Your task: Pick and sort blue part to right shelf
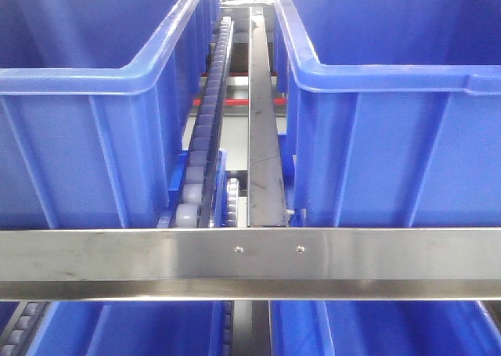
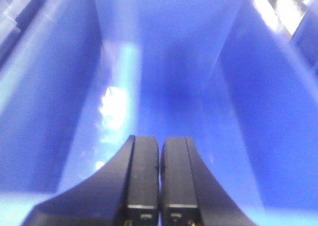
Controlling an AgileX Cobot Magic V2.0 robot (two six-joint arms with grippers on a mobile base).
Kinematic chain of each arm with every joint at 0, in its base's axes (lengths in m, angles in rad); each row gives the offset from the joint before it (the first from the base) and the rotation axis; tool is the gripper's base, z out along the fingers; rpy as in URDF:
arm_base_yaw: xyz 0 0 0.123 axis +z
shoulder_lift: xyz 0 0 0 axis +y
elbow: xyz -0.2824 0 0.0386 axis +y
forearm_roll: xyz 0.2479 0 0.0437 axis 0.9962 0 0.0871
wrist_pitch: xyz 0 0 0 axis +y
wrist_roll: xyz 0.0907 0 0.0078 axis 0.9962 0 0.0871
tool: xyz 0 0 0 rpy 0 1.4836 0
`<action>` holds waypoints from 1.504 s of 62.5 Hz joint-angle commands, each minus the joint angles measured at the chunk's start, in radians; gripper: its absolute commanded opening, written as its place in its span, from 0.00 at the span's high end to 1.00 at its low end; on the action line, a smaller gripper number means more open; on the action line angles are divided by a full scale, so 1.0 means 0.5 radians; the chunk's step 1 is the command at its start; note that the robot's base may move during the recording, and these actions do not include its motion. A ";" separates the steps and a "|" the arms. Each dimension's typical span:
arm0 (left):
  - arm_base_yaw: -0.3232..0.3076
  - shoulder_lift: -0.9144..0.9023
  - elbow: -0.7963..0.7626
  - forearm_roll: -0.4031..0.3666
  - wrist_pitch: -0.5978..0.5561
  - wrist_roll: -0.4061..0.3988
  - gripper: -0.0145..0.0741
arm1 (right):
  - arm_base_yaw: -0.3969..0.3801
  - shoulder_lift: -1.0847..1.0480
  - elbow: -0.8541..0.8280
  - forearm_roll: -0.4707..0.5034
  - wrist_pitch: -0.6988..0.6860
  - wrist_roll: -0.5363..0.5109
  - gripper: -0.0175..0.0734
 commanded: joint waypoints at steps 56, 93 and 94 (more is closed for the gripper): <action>0.123 -0.594 0.330 0.056 -0.195 -0.014 0.70 | -0.013 -0.695 0.260 -0.026 -0.085 -0.019 0.75; 0.123 -0.594 0.330 0.056 -0.194 -0.014 0.70 | -0.013 -1.378 0.645 0.006 -0.068 -0.019 0.75; 0.123 -0.594 0.330 0.056 -0.194 -0.014 0.70 | -0.013 -1.399 0.660 0.010 -0.068 -0.019 0.75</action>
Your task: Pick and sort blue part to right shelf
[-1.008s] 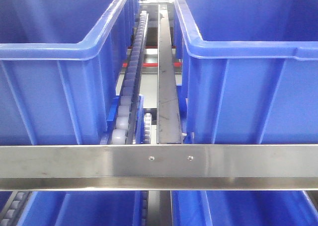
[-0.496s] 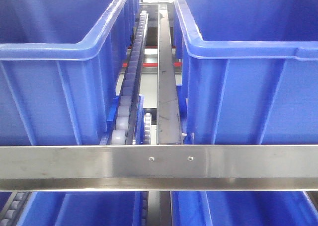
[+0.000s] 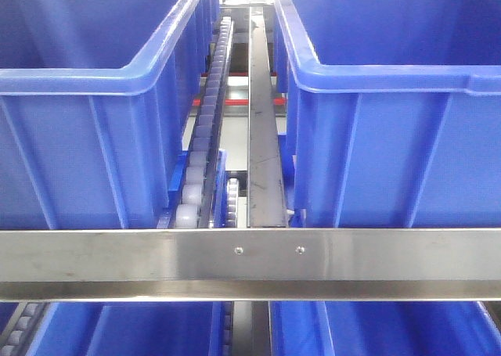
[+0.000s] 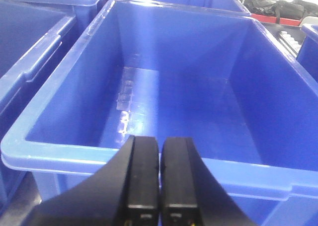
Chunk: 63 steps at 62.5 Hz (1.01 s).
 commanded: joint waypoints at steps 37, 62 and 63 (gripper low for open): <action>0.003 0.011 -0.057 -0.002 -0.160 -0.014 0.70 | -0.009 -0.298 0.138 0.021 -0.139 -0.019 0.75; 0.003 -0.148 -0.025 0.098 -0.143 -0.014 0.70 | -0.009 -0.298 0.138 0.021 -0.139 -0.019 0.75; 0.007 -0.177 -0.016 0.130 -0.152 -0.014 0.70 | -0.009 -0.298 0.138 0.021 -0.139 -0.019 0.75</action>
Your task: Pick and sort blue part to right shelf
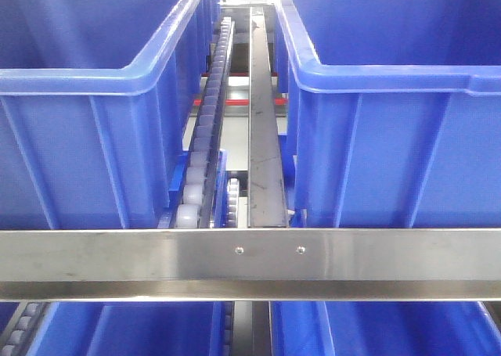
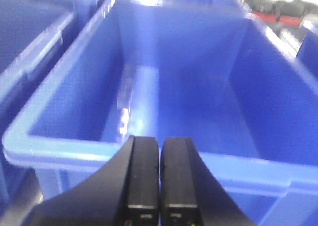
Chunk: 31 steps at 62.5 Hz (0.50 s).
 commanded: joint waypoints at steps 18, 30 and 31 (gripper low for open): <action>-0.039 -0.585 0.293 0.034 -0.432 -0.013 0.70 | -0.009 -0.046 -0.040 0.008 -0.165 -0.018 0.75; -0.039 -0.690 0.481 -0.060 -0.439 -0.013 0.70 | -0.009 -0.046 -0.040 0.008 -0.165 -0.018 0.75; -0.039 -0.690 0.502 -0.060 -0.439 -0.013 0.70 | -0.009 -0.046 -0.040 0.008 -0.165 -0.018 0.75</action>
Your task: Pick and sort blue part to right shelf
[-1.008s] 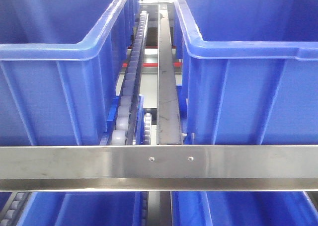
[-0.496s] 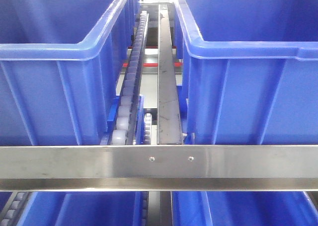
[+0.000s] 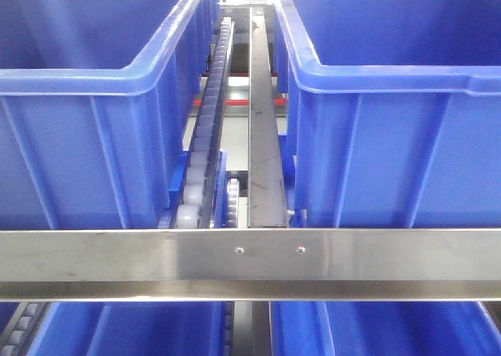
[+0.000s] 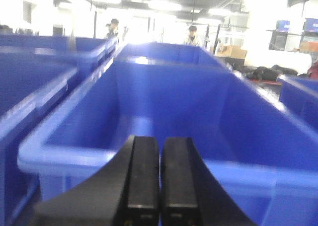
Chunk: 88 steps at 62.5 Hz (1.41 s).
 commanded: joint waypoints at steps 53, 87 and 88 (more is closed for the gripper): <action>-0.014 -0.045 0.045 0.006 -0.010 0.176 0.70 | -0.009 -0.046 -0.040 0.008 -0.168 -0.018 0.75; -0.014 -0.045 0.045 0.018 -0.010 0.176 0.70 | -0.009 -0.046 -0.040 0.008 -0.168 -0.018 0.75; -0.014 -0.045 0.045 0.018 -0.010 0.176 0.70 | -0.009 -0.046 -0.040 0.008 -0.168 -0.018 0.75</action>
